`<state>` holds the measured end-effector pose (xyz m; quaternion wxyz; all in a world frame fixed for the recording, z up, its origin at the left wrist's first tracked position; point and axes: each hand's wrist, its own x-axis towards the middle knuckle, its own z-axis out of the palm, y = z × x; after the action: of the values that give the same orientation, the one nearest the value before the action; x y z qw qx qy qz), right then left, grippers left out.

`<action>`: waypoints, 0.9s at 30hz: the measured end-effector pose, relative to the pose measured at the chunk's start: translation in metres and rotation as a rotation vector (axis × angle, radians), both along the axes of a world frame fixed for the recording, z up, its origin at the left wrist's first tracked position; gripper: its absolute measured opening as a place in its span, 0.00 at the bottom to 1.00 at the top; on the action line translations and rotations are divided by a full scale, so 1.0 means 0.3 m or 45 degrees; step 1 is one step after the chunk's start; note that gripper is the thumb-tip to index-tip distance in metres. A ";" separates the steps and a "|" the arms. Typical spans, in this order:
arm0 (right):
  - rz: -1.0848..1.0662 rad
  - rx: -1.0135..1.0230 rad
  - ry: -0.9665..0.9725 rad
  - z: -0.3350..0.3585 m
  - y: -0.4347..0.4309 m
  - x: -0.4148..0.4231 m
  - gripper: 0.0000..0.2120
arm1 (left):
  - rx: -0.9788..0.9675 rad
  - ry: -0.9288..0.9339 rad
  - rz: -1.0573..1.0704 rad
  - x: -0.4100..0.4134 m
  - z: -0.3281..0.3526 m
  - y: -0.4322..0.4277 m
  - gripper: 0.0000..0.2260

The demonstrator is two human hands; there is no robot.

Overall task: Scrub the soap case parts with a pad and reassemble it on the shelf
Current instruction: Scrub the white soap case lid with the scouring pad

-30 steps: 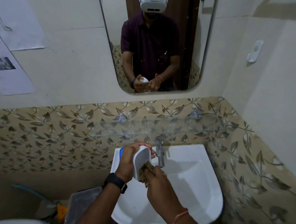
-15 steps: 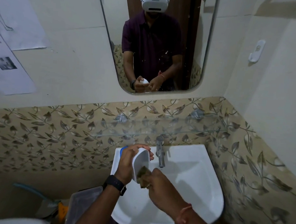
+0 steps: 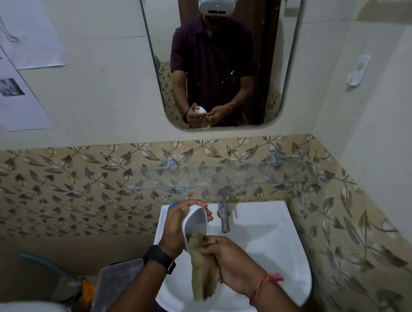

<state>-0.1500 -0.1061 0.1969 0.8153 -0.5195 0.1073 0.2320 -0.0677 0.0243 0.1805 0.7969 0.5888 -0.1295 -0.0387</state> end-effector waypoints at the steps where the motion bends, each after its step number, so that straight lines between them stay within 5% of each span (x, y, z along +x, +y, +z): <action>1: -0.014 0.205 0.044 0.013 -0.016 0.005 0.13 | -0.013 0.025 -0.017 -0.005 0.004 -0.006 0.21; 4: -0.027 0.476 0.011 0.050 -0.032 0.018 0.16 | -0.039 0.112 -0.027 -0.024 0.009 -0.022 0.21; 6: -0.034 0.396 -0.036 0.053 -0.011 0.013 0.14 | -0.075 0.167 -0.036 -0.024 0.011 -0.023 0.21; 10: -0.005 -0.191 -0.261 0.018 0.006 -0.003 0.12 | 0.020 0.098 0.033 0.008 0.017 -0.010 0.19; 15: 0.382 -1.240 -0.825 -0.041 -0.037 -0.016 0.13 | 0.161 0.005 0.145 0.035 0.014 -0.004 0.11; 18: 0.420 -1.710 -1.052 -0.115 -0.042 -0.011 0.14 | 0.117 0.236 0.165 0.012 0.003 -0.029 0.22; 24: 0.298 -2.106 -1.551 -0.127 -0.059 0.021 0.21 | 0.097 0.629 0.191 0.009 0.015 -0.040 0.24; 27: 0.260 -2.132 -1.615 -0.130 -0.056 0.056 0.22 | 0.217 0.682 0.231 0.014 0.022 -0.039 0.15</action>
<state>-0.1331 -0.1228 0.1579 0.0801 -0.9492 -0.2571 -0.1628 -0.0635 0.0125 0.1871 0.7506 0.6316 0.1424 -0.1321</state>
